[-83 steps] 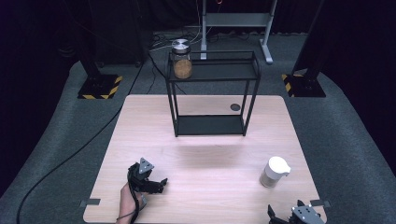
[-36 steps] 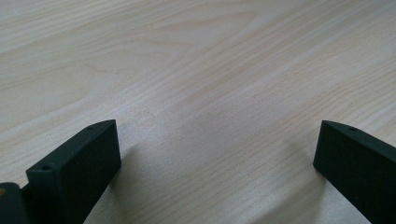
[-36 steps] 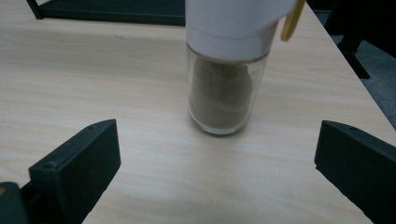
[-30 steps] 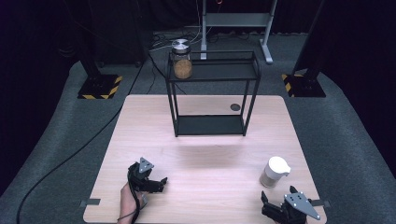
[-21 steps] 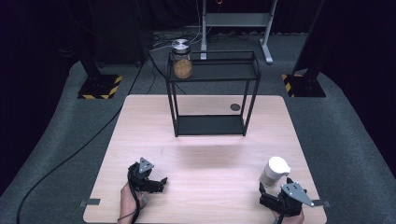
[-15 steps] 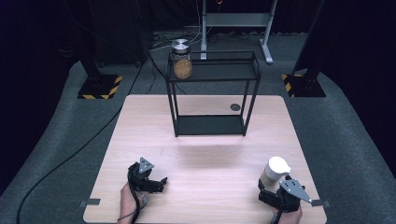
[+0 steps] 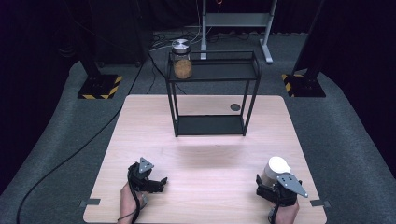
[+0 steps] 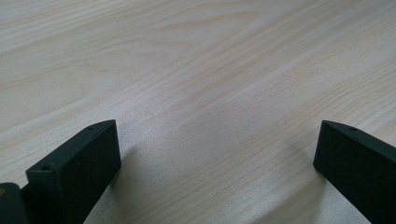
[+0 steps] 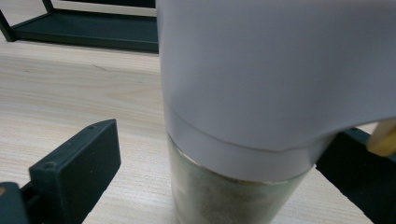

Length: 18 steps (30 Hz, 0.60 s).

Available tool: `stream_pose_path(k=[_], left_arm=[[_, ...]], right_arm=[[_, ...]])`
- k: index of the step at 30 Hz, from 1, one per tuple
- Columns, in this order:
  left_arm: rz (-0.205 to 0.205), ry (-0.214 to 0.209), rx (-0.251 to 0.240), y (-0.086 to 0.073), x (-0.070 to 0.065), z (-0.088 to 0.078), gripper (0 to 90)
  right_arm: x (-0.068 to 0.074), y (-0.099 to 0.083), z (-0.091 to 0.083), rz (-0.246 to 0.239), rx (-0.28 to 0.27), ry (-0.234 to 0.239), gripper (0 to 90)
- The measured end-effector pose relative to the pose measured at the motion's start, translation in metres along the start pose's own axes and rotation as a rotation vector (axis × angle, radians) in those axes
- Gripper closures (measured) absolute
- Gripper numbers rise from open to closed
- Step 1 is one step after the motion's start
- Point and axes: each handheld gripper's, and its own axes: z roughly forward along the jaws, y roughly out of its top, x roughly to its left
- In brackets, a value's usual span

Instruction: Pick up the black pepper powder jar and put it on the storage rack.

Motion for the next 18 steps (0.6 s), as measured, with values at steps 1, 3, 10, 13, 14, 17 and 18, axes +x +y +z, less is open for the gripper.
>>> stream_pose_path(k=[1,3,10,13,14,17,18], left_arm=[[0.0,0.0,0.0,0.0,0.0,0.0,0.1],[0.0,0.0,0.0,0.0,0.0,0.0,0.1],[0.0,0.0,0.0,0.0,0.0001,0.0,0.1],[0.0,0.0,0.0,0.0,0.0001,0.0,0.1],[0.0,0.0,0.0,0.0,0.0,0.0,0.1],[0.0,0.0,0.0,0.0,0.0,0.0,0.1],[0.0,0.0,0.0,0.0,0.0,0.0,0.1]], right_arm=[[0.0008,-0.0024,-0.0007,0.004,-0.013,-0.004,13.0],[0.0012,-0.0057,-0.0029,0.027,-0.034,-0.018,29.0],[0.0034,-0.0089,-0.003,0.031,-0.048,-0.017,29.3],[0.0038,-0.009,-0.0035,0.023,-0.048,-0.018,29.3],[0.004,-0.009,-0.0038,0.02,-0.048,-0.019,29.4],[0.0039,-0.0087,-0.005,0.016,-0.046,-0.019,29.4],[0.0039,-0.0087,-0.005,0.016,-0.046,-0.019,29.4]])
